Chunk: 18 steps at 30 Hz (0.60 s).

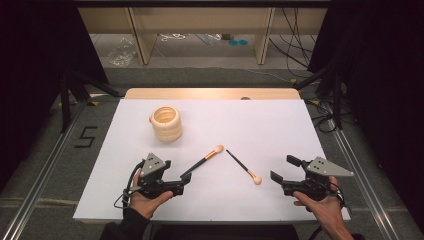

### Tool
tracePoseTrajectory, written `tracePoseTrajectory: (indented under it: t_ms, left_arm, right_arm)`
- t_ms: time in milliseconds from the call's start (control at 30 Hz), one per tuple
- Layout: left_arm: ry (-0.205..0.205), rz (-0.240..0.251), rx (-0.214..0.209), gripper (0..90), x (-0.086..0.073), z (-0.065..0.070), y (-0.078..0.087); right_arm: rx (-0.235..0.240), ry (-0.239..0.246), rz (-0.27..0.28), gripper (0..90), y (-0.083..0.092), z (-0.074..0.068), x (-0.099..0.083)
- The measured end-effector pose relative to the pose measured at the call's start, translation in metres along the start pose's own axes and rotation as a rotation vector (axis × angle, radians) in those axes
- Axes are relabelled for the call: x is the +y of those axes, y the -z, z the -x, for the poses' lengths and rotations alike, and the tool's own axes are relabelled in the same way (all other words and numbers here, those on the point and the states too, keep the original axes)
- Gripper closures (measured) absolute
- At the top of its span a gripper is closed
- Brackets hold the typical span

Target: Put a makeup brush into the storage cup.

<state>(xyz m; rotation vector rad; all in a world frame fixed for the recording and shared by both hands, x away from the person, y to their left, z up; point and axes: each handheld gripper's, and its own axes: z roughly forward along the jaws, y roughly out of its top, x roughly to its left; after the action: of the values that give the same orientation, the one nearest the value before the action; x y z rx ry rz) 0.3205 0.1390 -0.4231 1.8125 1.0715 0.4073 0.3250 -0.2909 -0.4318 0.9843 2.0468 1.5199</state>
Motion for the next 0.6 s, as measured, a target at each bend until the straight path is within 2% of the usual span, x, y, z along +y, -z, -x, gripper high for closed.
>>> tracePoseTrajectory:
  t_ms: [100, 233, 267, 300, 367, 467, 533, 600]
  left_arm:
    - [-0.016, -0.018, 0.0, 16.7, 0.003, -0.001, -0.002]
    - [-0.05, -0.084, -0.007, 17.0, 0.008, -0.004, -0.007]
    - [-0.044, -0.085, -0.011, 17.1, 0.009, -0.004, -0.01]
    - [-0.067, -0.121, -0.019, 17.2, 0.011, -0.007, -0.011]
    - [-0.071, -0.154, -0.028, 17.4, 0.013, -0.008, -0.017]
    - [-0.128, -0.232, -0.004, 18.2, 0.019, -0.01, -0.025]
    - [-0.134, -0.267, -0.01, 18.9, 0.024, -0.012, -0.03]
    - [-0.125, -0.277, -0.011, 19.5, 0.03, -0.013, -0.037]
  right_arm:
    - [0.005, 0.004, -0.007, 17.2, 0.0, 0.001, 0.0]
    - [0.002, -0.004, -0.017, 17.5, 0.0, 0.0, 0.0]
    - [0.007, -0.004, -0.022, 17.6, 0.001, 0.0, 0.0]
    - [0.009, -0.003, -0.021, 17.7, 0.0, 0.0, 0.0]
    - [0.011, -0.001, -0.021, 17.9, 0.0, 0.0, -0.001]
    - [0.013, 0.001, -0.021, 18.2, 0.0, 0.001, -0.001]
    - [0.019, 0.0, -0.021, 18.2, -0.001, 0.0, -0.001]
    - [0.02, 0.007, -0.019, 18.3, -0.001, 0.001, -0.001]
